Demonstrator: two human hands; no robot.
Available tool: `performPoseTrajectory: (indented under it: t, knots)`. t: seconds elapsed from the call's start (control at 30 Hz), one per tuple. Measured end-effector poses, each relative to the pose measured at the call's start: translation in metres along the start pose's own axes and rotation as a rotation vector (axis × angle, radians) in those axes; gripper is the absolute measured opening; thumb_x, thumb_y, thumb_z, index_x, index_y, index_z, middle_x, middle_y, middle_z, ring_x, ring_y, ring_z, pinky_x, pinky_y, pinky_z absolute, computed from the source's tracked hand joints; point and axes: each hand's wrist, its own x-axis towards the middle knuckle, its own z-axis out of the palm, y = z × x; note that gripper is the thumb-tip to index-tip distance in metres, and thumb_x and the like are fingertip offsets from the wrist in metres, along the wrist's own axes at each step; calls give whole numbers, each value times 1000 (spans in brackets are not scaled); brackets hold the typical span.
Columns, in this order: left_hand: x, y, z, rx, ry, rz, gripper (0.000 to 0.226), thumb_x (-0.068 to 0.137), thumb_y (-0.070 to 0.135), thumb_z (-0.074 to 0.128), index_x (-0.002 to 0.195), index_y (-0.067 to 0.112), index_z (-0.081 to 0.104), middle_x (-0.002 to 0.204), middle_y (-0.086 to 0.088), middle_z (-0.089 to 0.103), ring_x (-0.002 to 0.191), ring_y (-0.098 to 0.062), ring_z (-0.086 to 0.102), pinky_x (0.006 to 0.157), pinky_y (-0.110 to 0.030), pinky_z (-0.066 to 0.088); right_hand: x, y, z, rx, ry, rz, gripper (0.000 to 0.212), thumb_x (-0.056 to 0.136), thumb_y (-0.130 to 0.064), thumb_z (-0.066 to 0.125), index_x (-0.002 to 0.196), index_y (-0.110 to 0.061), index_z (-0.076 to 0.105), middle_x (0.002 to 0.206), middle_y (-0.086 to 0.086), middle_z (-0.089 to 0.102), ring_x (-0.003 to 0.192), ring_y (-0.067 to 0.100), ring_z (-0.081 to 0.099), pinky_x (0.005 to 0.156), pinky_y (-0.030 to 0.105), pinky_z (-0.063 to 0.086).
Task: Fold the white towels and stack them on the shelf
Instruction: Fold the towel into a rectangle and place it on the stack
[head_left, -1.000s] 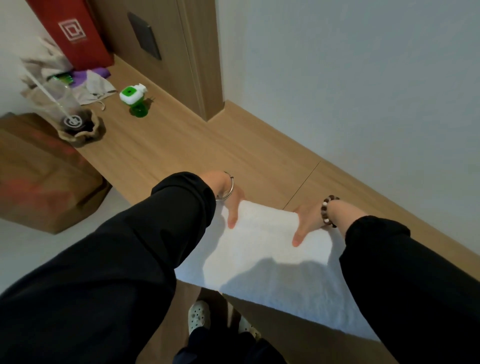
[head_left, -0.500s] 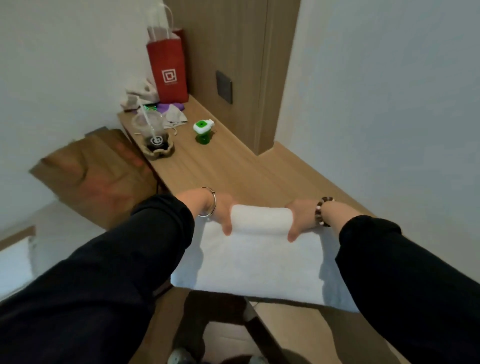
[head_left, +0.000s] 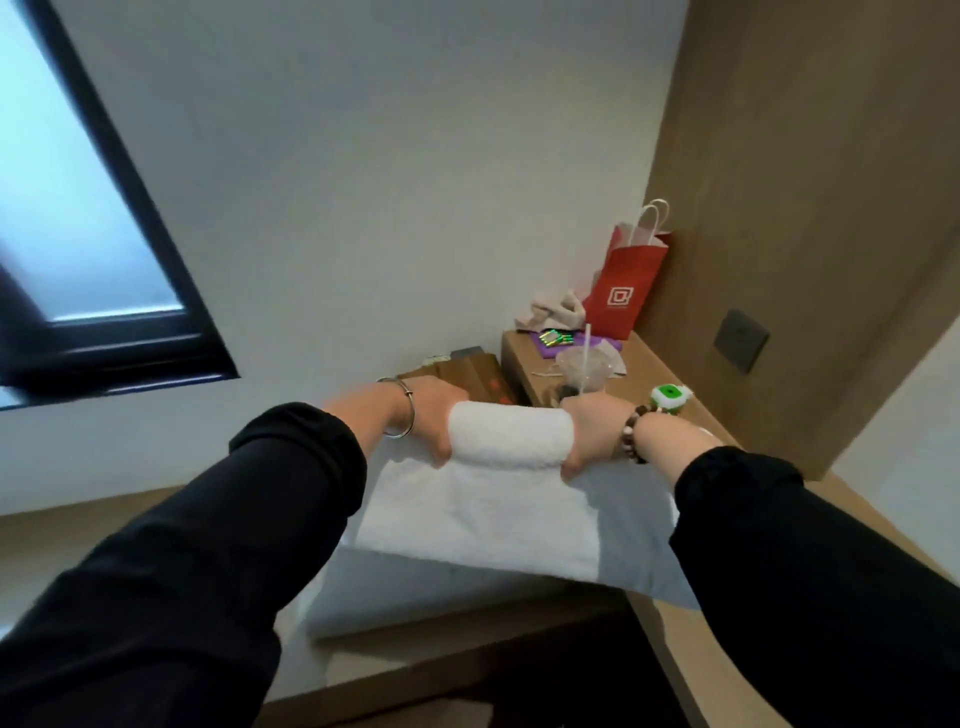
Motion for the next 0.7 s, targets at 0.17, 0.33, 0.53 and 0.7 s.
performPoseTrajectory:
  t: [0.17, 0.33, 0.53, 0.7]
  knots:
    - [-31, -100, 4, -109, 20, -148, 39, 43, 35, 70, 78, 29, 54, 72, 6, 66, 63, -14, 65, 58, -30, 57, 74, -82, -29, -61, -11, -143, 48, 53, -47, 84, 87, -22, 61, 79, -7, 58, 72, 15, 56, 63, 24, 45]
    - [-50, -183, 6, -198, 13, -302, 34, 52, 27, 73, 84, 25, 59, 76, 5, 67, 72, -19, 66, 66, -37, 59, 162, -149, -56, -78, -75, -263, 45, 53, -43, 81, 89, -21, 66, 81, -6, 67, 68, 11, 63, 61, 25, 55]
    - [-67, -263, 3, -315, 55, -447, 45, 62, 25, 80, 101, 27, 58, 93, 7, 64, 90, -16, 61, 80, -34, 53, 252, -225, -86, -135, -121, -389, 50, 51, -46, 81, 91, -24, 61, 87, -6, 65, 80, 17, 64, 77, 33, 56]
    - [-90, -320, 14, -444, 76, -498, 48, 61, 21, 83, 95, 36, 52, 94, 13, 60, 93, -11, 56, 81, -27, 45, 292, -287, -94, -198, -153, -474, 52, 57, -41, 85, 100, -26, 62, 97, -4, 65, 89, 20, 62, 86, 36, 53]
